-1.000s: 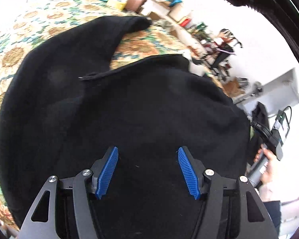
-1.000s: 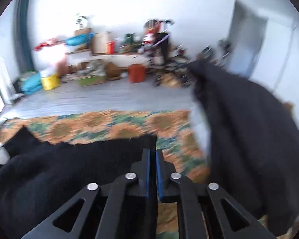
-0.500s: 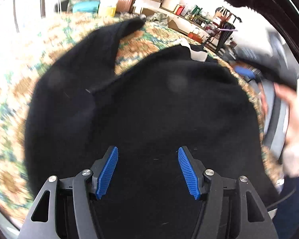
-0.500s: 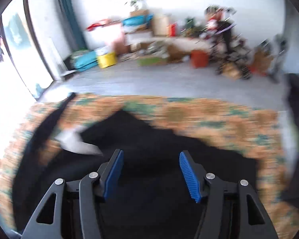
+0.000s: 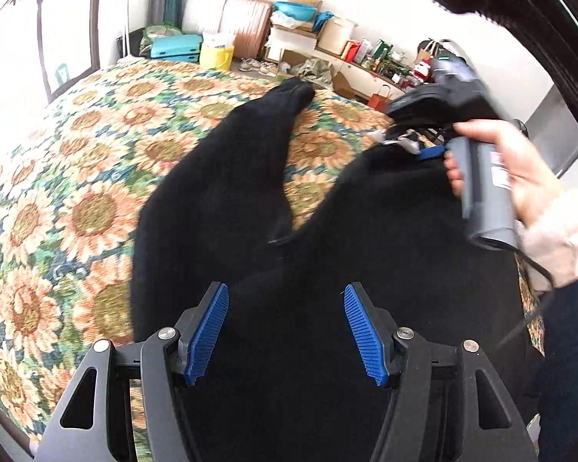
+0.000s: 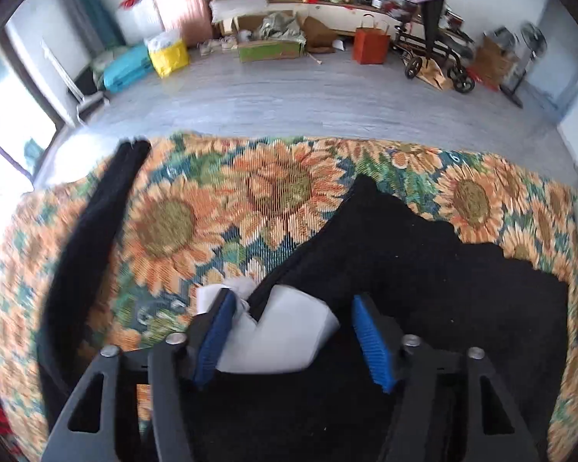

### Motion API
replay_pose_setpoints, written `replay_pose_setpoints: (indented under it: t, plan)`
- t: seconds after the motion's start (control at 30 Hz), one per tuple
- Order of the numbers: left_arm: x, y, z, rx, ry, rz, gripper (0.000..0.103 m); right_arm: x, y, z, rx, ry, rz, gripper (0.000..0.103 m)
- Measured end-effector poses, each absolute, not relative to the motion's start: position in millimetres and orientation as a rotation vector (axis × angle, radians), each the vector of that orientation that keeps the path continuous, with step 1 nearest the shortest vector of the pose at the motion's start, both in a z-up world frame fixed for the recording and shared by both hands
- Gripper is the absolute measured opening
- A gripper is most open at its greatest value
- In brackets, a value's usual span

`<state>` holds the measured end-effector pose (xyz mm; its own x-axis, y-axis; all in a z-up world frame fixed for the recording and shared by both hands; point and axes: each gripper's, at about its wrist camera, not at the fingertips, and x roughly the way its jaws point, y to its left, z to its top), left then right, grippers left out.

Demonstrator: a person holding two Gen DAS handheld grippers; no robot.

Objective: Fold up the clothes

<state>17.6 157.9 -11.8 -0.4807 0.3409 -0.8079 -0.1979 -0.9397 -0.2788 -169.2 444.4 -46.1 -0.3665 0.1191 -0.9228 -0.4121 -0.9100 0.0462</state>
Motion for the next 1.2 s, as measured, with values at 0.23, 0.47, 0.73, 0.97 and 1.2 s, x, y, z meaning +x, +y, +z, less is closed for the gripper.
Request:
replay_pose_setpoints:
  t: [0.23,0.47,0.73,0.97,1.2]
  plan:
    - [15,151,-18,-1.405,-0.293,2.453,0.064,-141,460,-47,-1.490,0.552,2.299,0.066]
    - [17,144,-23,-1.415,-0.301,2.458,0.064,-146,440,-61,-1.460,0.531,2.344,0.051]
    - [11,134,-19,-1.397,-0.371,2.474,0.064,-144,439,-50,-1.304,0.589,2.516,0.007]
    - [2,141,-17,-1.394,-0.404,2.460,0.064,-158,418,-64,-1.389,0.679,2.635,0.055]
    - [-29,193,6,-1.245,-0.283,2.449,0.064,-70,508,-2,-1.037,0.716,2.691,0.070]
